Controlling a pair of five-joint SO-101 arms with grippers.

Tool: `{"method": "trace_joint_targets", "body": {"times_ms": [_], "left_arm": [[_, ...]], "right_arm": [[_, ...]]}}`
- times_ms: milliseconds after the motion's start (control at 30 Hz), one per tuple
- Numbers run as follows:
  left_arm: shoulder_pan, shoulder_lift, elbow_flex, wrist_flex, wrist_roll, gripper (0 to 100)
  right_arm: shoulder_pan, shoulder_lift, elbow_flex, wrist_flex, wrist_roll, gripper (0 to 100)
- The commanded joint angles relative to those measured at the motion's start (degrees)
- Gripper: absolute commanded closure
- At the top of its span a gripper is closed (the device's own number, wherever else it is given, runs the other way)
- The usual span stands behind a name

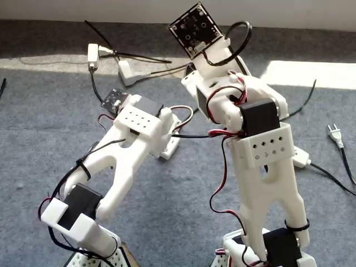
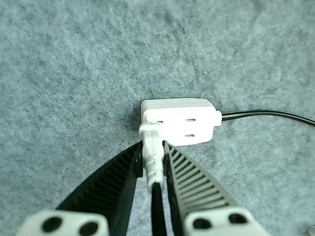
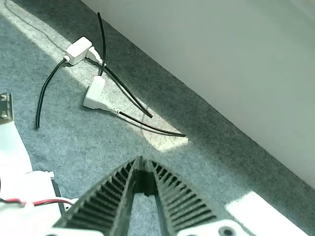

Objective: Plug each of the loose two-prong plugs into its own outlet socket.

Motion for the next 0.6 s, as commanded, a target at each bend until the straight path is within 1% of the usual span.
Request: {"method": "trace_joint_targets", "body": {"times_ms": [0, 267, 567], "left_arm": [[-0.3, -0.1, -2.0, -1.1, 0.4, 99], [0.2, 0.0, 2.0, -6.4, 0.3, 99], [0.2, -0.1, 4.0, -6.2, 0.4, 99]], "right_arm": [[0.1, -0.5, -2.6, -0.1, -0.4, 99.2], [0.1, -0.5, -2.6, -0.1, -0.4, 99.2], [0.1, -0.5, -2.6, -0.1, -0.4, 99.2]]}}
